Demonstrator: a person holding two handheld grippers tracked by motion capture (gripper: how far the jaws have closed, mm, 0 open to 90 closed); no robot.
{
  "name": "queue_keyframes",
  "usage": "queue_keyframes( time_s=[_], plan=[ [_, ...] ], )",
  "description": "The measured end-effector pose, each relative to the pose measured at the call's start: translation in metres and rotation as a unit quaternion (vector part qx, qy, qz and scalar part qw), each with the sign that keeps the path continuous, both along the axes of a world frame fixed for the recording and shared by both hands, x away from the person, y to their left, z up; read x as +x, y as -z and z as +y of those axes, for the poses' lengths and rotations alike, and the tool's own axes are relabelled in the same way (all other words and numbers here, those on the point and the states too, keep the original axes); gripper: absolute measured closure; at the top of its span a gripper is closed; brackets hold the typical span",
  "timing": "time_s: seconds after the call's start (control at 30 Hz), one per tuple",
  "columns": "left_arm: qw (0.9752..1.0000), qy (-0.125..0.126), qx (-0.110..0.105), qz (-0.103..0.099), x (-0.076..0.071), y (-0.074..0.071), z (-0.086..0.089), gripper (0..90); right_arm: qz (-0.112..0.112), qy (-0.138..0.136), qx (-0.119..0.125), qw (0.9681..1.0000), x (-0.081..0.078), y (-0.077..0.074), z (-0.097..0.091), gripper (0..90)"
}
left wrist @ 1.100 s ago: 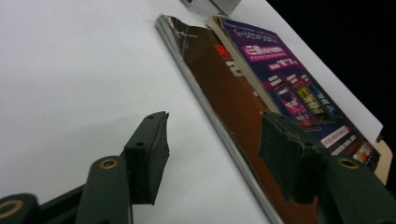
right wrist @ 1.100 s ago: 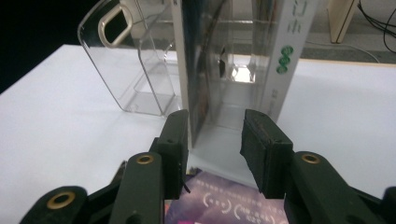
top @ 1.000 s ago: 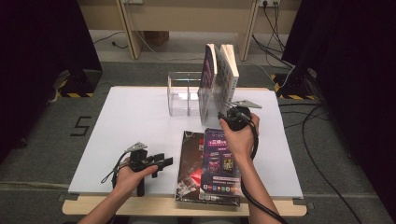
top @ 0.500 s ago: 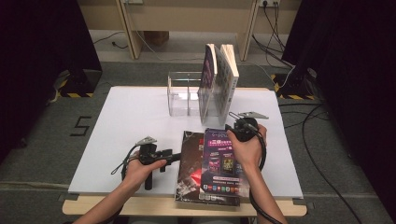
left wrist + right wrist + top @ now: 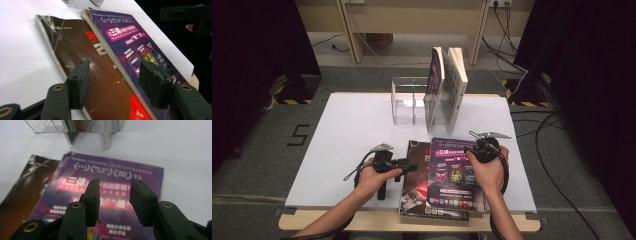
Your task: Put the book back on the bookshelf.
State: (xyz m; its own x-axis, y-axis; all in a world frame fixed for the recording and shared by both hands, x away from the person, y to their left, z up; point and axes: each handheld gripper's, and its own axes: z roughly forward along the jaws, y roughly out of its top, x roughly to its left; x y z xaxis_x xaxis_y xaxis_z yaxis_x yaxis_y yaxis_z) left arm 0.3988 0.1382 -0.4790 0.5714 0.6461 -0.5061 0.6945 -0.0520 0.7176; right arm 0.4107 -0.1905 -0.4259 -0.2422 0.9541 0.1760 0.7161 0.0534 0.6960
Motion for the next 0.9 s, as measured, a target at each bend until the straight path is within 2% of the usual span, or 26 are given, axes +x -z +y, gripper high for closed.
queue_keyframes(
  time_s=[0.3, 0.5, 0.6, 0.7, 0.9],
  plan=[
    [0.9998, 0.015, 0.003, 0.012, 0.004, 0.006, -0.018, 41.4, 0.046, 0.018, -0.002, 0.9988, -0.002, 0.020, -0.021, 57.4],
    [0.9996, 0.022, 0.007, 0.016, 0.004, 0.008, -0.027, 41.5, 0.083, 0.025, 0.001, 0.9963, -0.002, 0.031, -0.030, 55.2],
    [0.9995, 0.023, 0.009, 0.019, 0.006, 0.010, -0.030, 41.5, 0.093, 0.028, 0.005, 0.9953, -0.002, 0.036, -0.034, 54.6],
    [0.9994, 0.022, 0.011, 0.023, 0.007, 0.013, -0.033, 41.7, 0.104, 0.024, 0.019, 0.9941, -0.003, 0.041, -0.037, 54.3],
    [0.9993, 0.021, 0.013, 0.027, 0.009, 0.017, -0.037, 42.3, 0.103, 0.025, 0.024, 0.9941, -0.002, 0.044, -0.038, 53.3]
  ],
)
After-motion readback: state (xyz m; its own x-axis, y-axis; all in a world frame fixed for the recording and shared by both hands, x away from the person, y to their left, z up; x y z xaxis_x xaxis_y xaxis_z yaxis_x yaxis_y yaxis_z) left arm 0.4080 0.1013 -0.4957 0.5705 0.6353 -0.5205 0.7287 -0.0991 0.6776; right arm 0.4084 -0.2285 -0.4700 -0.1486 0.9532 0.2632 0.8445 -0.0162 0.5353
